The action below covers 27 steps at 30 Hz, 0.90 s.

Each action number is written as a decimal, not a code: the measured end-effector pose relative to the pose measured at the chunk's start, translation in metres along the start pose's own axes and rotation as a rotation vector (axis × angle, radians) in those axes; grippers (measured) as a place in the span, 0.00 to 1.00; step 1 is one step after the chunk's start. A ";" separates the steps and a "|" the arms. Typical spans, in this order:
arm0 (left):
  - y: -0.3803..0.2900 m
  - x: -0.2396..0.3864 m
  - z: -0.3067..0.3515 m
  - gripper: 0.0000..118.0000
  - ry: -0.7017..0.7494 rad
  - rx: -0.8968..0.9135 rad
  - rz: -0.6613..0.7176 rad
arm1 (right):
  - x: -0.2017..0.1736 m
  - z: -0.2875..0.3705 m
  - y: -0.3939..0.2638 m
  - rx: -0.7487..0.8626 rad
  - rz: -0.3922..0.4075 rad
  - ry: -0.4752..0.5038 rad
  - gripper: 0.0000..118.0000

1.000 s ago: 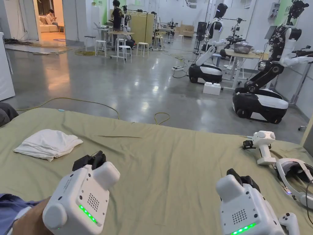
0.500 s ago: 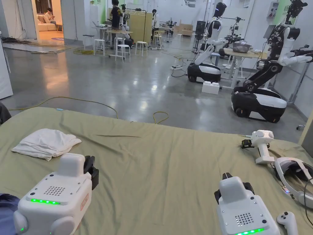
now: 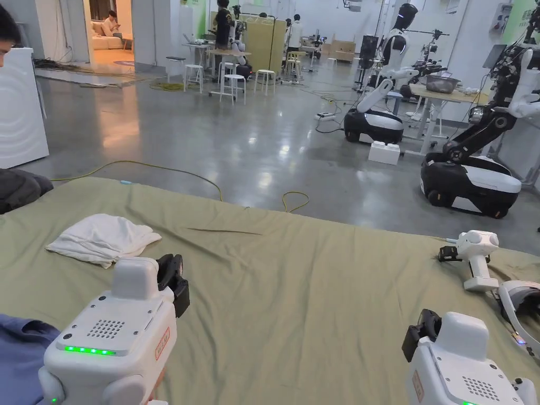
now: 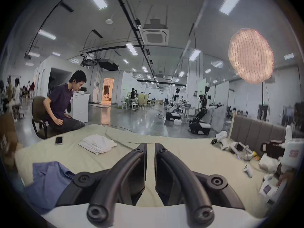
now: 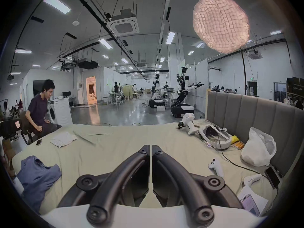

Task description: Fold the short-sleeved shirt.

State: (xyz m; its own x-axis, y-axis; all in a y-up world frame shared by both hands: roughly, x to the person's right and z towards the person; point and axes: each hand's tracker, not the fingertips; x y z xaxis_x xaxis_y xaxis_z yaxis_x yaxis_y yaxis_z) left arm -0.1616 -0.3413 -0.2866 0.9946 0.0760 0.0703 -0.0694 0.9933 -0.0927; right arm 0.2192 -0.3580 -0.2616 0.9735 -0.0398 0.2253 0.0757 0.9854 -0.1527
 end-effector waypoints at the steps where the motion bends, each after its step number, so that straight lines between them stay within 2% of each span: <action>1: 0.001 -0.005 -0.001 0.09 0.003 -0.027 -0.017 | 0.001 -0.001 0.000 -0.008 0.004 0.002 0.02; 6: 0.000 -0.054 0.011 0.09 0.034 -0.116 0.015 | -0.006 -0.002 -0.006 -0.023 0.050 0.009 0.02; 10: -0.009 -0.110 0.030 0.09 0.123 -0.230 0.084 | -0.012 -0.006 -0.013 -0.048 0.070 0.027 0.02; 16: -0.058 -0.223 0.032 0.09 0.237 -0.569 0.227 | -0.026 -0.012 -0.027 -0.096 0.090 0.069 0.02; 17: -0.068 -0.233 0.033 0.15 0.248 -0.626 0.231 | -0.030 -0.013 -0.030 -0.107 0.095 0.071 0.02; 18: -0.078 -0.242 0.032 0.29 0.257 -0.675 0.224 | -0.032 -0.015 -0.033 -0.118 0.102 0.074 0.02; 20: -0.097 -0.256 0.027 0.73 0.272 -0.743 0.196 | -0.036 -0.017 -0.038 -0.134 0.109 0.082 0.02; 21: -0.105 -0.260 0.024 0.83 0.281 -0.780 0.199 | -0.039 -0.018 -0.040 -0.144 0.113 0.085 0.02; 24: -0.128 -0.273 0.013 0.85 0.270 -0.847 0.228 | -0.044 -0.022 -0.048 -0.167 0.126 0.087 0.02; 27: -0.145 -0.280 0.001 0.85 0.343 -0.906 0.210 | -0.051 -0.021 -0.049 -0.186 0.149 0.093 0.02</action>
State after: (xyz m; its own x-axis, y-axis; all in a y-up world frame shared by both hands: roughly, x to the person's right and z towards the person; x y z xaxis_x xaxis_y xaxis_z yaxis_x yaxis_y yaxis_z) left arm -0.4305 -0.5069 -0.2916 0.9472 0.0711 -0.3126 -0.3039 0.5095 -0.8050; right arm 0.1699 -0.4073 -0.2857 0.9919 0.0798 0.0989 -0.0398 0.9343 -0.3542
